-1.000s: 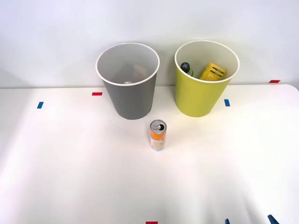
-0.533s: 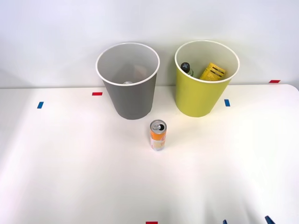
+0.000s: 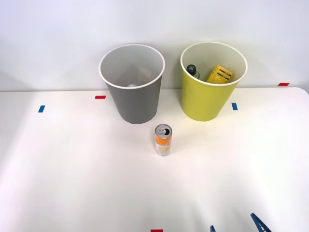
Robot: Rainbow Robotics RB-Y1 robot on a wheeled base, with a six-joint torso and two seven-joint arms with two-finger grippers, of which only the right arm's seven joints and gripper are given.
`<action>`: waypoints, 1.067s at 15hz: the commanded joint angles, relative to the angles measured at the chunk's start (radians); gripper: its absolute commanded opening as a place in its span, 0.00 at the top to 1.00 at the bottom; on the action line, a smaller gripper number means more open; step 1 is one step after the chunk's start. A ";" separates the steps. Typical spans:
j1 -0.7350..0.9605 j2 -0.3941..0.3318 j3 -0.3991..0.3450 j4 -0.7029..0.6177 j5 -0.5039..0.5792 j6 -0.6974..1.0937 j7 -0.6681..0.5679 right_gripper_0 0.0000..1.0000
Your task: Put cans in the gray bin, plastic bottles in the light green bin
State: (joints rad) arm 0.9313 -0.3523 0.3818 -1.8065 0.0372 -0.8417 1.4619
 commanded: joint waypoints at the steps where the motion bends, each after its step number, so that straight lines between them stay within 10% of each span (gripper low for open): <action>1: -0.094 -0.042 0.054 0.000 -0.056 0.058 0.015 0.00; 16: -0.520 -0.027 0.147 0.018 -0.146 0.348 0.072 0.00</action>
State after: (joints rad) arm 0.4270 -0.3853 0.5276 -1.8005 -0.1065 -0.5031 1.5318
